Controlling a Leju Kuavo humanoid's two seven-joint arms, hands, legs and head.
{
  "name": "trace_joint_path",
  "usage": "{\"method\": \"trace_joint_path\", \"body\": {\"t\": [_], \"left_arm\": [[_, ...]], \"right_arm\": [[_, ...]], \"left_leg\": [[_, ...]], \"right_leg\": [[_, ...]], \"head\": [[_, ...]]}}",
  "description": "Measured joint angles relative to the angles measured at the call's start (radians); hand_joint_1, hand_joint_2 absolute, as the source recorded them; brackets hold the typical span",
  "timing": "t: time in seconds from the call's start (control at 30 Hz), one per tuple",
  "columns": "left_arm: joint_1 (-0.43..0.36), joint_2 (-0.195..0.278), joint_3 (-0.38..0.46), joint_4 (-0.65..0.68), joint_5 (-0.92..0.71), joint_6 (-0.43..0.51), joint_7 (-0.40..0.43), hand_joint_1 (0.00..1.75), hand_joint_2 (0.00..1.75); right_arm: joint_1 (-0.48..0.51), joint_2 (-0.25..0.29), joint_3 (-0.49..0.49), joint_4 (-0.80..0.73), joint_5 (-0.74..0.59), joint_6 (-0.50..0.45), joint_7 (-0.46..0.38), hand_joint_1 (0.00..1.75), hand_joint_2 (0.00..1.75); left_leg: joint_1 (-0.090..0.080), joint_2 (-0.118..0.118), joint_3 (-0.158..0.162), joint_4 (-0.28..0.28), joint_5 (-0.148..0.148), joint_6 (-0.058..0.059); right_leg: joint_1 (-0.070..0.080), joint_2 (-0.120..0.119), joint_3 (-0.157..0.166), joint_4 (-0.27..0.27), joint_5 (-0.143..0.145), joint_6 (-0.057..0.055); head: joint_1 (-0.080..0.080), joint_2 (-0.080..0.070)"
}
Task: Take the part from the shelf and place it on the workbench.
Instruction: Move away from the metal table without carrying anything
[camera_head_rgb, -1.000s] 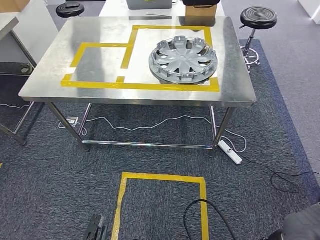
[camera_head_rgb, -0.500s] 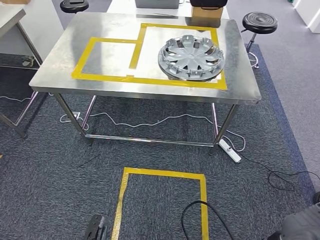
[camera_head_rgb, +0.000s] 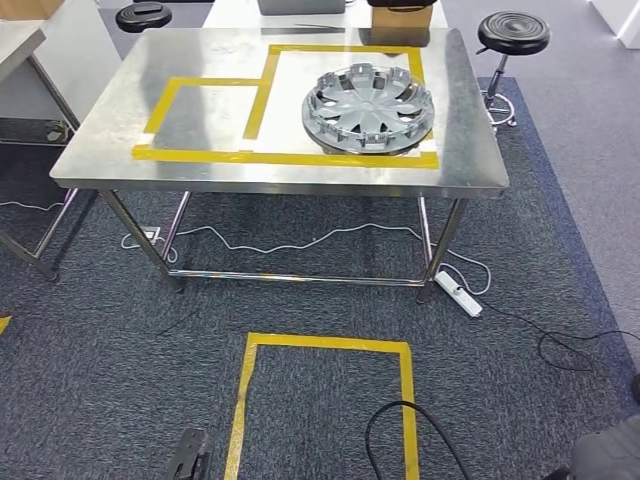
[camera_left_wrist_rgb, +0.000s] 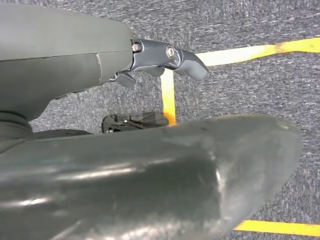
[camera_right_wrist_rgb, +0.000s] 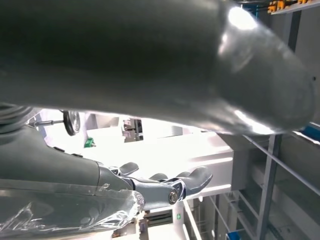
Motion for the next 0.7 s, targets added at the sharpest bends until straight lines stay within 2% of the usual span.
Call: {"method": "trace_joint_path", "body": {"t": [0.07, 0.1, 0.13, 0.23, 0.3, 0.4, 0.43, 0.47, 0.5, 0.53, 0.6, 0.63, 0.67, 0.7], "left_arm": [[-0.002, 0.001, -0.002, 0.0, -0.003, 0.001, 0.002, 0.0, 0.0], [-0.004, 0.0, -0.003, 0.0, -0.004, 0.001, 0.003, 0.0, 0.0], [-0.005, 0.0, -0.005, 0.0, -0.006, 0.0, 0.004, 0.0, 0.0], [-0.003, -0.001, -0.008, 0.0, -0.011, -0.002, 0.007, 0.0, 0.0], [-0.002, -0.002, -0.009, 0.0, -0.014, -0.003, 0.007, 0.0, 0.0], [0.0, -0.002, -0.009, 0.0, -0.017, -0.003, 0.007, 0.0, 0.0], [0.002, -0.001, -0.009, 0.0, -0.017, -0.002, 0.007, 0.0, 0.0], [0.003, -0.001, -0.009, 0.0, -0.017, -0.002, 0.007, 0.0, 0.0], [0.003, -0.001, -0.009, 0.0, -0.016, -0.001, 0.007, 0.0, 0.0], [0.002, -0.001, -0.009, 0.0, -0.016, -0.001, 0.007, 0.0, 0.0], [0.0, -0.002, -0.01, 0.0, -0.017, -0.001, 0.007, 0.0, 0.0], [-0.001, -0.002, -0.01, 0.0, -0.017, -0.001, 0.007, 0.0, 0.0], [-0.001, -0.002, -0.01, 0.0, -0.017, -0.001, 0.007, 0.0, 0.0], [-0.001, -0.002, -0.01, 0.0, -0.017, -0.001, 0.007, 0.0, 0.0]], "right_arm": [[-0.001, -0.001, 0.003, -0.003, 0.006, 0.0, 0.0, 0.0, 0.0], [-0.001, -0.001, 0.004, -0.006, 0.011, 0.0, 0.0, 0.0, 0.0], [-0.001, -0.002, 0.005, -0.011, 0.016, 0.0, 0.0, 0.0, 0.0], [-0.002, -0.003, 0.008, -0.017, 0.022, 0.0, 0.0, 0.0, 0.0], [-0.002, -0.004, 0.009, -0.017, 0.022, 0.0, 0.0, 0.0, 0.0], [-0.002, -0.005, 0.009, -0.017, 0.025, 0.0, 0.0, 0.0, 0.0], [-0.002, -0.005, 0.009, -0.017, 0.026, 0.0, 0.0, 0.0, 0.0], [-0.002, -0.005, 0.009, -0.017, 0.027, 0.0, 0.0, 0.0, 0.0], [-0.002, -0.005, 0.009, -0.017, 0.027, 0.0, 0.0, 0.0, 0.0], [-0.001, -0.005, 0.009, -0.017, 0.027, 0.0, 0.0, 0.0, 0.0], [0.0, -0.005, 0.009, -0.017, 0.029, 0.0, 0.0, 0.0, 0.0], [0.0, -0.005, 0.009, -0.017, 0.031, 0.0, 0.0, 0.0, 0.0], [0.001, -0.005, 0.009, -0.017, 0.033, 0.0, 0.0, 0.0, 0.0], [0.001, -0.005, 0.009, -0.017, 0.035, 0.0, 0.0, 0.0, 0.0]], "left_leg": [[0.004, -0.001, 0.066, -0.136, 0.066, -0.001], [0.005, -0.002, 0.089, -0.186, 0.083, 0.003], [0.005, -0.004, 0.099, -0.215, 0.089, 0.009], [0.004, -0.011, 0.09, -0.218, 0.09, 0.031], [0.005, -0.016, 0.087, -0.217, 0.098, 0.043], [0.002, -0.024, 0.078, -0.217, 0.105, 0.052], [0.001, -0.028, 0.076, -0.217, 0.106, 0.053], [0.0, -0.034, 0.074, -0.217, 0.107, 0.053], [0.0, -0.042, 0.074, -0.217, 0.109, 0.052], [0.0, -0.052, 0.075, -0.217, 0.11, 0.05], [-0.001, -0.072, 0.071, -0.215, 0.112, 0.043], [0.0, -0.082, 0.067, -0.214, 0.115, 0.037], [0.002, -0.09, 0.062, -0.214, 0.118, 0.03], [0.004, -0.099, 0.058, -0.215, 0.121, 0.023]], "right_leg": [[0.002, 0.001, -0.003, 0.008, 0.001, 0.009], [0.003, 0.001, -0.007, 0.013, 0.001, 0.014], [0.006, 0.0, -0.012, 0.017, 0.002, 0.02], [0.004, -0.005, -0.02, 0.022, 0.003, 0.034], [0.002, -0.007, -0.043, 0.075, -0.038, 0.043], [0.002, -0.006, -0.129, 0.281, -0.144, 0.049], [0.002, -0.006, -0.145, 0.325, -0.159, 0.048], [0.002, -0.005, -0.141, 0.327, -0.153, 0.046], [0.002, -0.001, -0.116, 0.289, -0.131, 0.043], [0.002, 0.01, -0.073, 0.217, -0.097, 0.039], [-0.002, 0.057, 0.005, 0.077, -0.056, 0.032], [-0.003, 0.075, 0.026, 0.038, -0.048, 0.031], [-0.003, 0.082, 0.03, 0.027, -0.05, 0.029], [-0.001, 0.074, 0.03, 0.026, -0.048, 0.027]], "head": [[-0.002, 0.0], [-0.002, 0.0], [-0.003, 0.0], [-0.003, 0.0], [0.001, 0.0], [0.004, 0.0], [0.004, 0.0], [0.004, 0.0], [0.004, 0.0], [0.004, 0.0], [0.004, 0.0], [0.003, 0.0], [0.003, 0.0], [0.003, 0.0]]}}
